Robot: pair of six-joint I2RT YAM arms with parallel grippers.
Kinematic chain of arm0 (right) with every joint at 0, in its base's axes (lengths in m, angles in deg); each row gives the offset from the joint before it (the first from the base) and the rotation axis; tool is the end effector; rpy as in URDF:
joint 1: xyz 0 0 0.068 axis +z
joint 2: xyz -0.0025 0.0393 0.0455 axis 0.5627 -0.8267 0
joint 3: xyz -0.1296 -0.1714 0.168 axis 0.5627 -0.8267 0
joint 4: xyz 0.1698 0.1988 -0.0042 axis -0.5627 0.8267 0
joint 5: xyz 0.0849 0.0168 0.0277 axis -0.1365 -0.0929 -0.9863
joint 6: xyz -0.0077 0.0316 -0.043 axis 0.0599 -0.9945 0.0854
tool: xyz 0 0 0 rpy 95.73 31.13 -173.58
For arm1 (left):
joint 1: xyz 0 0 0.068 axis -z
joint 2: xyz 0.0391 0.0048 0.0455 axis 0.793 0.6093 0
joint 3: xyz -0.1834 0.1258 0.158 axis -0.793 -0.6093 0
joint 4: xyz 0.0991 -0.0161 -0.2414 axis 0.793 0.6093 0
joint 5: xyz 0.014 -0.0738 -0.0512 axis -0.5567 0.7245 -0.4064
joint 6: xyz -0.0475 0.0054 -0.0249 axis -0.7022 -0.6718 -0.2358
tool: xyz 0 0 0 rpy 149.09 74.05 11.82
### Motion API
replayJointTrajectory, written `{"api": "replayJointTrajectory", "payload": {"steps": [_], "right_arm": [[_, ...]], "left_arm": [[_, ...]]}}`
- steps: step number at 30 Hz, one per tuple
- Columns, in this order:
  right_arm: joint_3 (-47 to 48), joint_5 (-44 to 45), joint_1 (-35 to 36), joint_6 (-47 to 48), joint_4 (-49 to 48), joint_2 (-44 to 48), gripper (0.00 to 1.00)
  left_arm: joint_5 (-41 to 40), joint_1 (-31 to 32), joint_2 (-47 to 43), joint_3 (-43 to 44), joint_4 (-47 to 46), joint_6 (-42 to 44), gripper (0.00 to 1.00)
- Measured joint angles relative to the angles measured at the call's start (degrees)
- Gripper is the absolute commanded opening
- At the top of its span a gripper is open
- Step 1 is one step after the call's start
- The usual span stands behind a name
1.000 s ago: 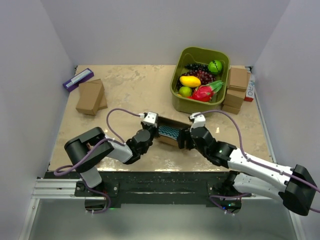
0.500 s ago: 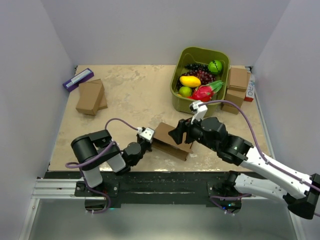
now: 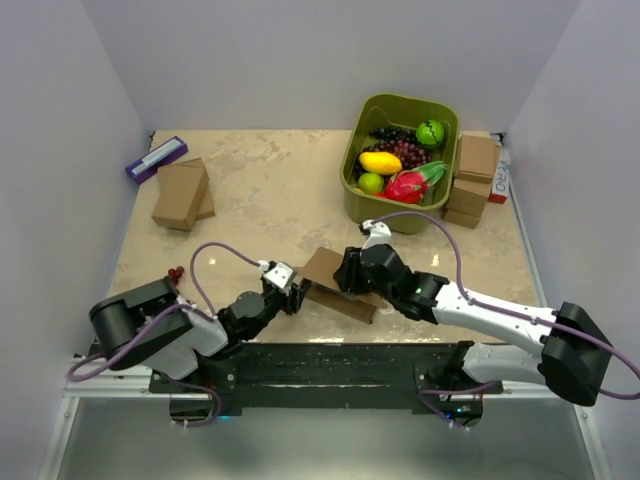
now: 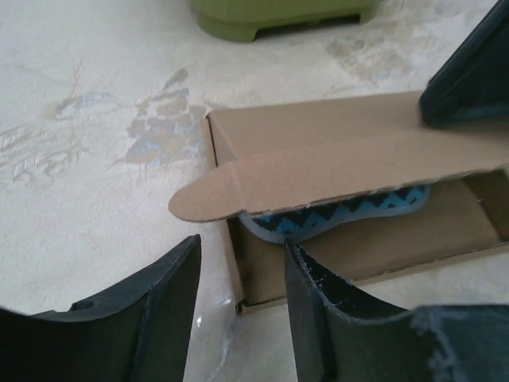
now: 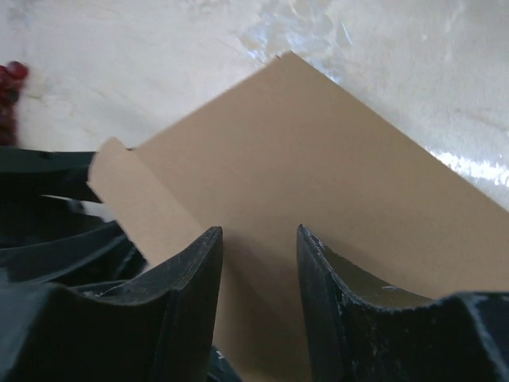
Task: Fold the paper box
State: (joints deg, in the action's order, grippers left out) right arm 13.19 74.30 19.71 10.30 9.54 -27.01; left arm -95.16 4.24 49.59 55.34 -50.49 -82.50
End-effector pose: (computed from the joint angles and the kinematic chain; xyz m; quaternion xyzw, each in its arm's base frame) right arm 0.1546 0.1964 0.2325 -0.0397 0.8718 0.2669 0.4089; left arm 0.1234 -0.1654 0.1258 0.2025 0.7340 -0.2312 0.6056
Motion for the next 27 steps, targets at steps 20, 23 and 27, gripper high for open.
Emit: {"api": "replayJointTrajectory", "payload": {"steps": [20, 23, 27], "right_arm": [[-6.5, 0.8, -0.1, -5.4, -14.0, -7.5, 0.4], [-6.6, 1.3, -0.1, -5.5, -14.6, -8.0, 0.4], [-6.7, 2.6, -0.2, -5.6, -14.7, -8.0, 0.4]], "left_arm": [[18.5, 0.0, -52.9, -2.4, 46.2, -11.3, 0.63], [16.4, 0.0, -52.2, -0.5, 50.3, -13.8, 0.59], [14.3, -0.1, -45.9, 5.6, 52.9, -16.9, 0.65]]}}
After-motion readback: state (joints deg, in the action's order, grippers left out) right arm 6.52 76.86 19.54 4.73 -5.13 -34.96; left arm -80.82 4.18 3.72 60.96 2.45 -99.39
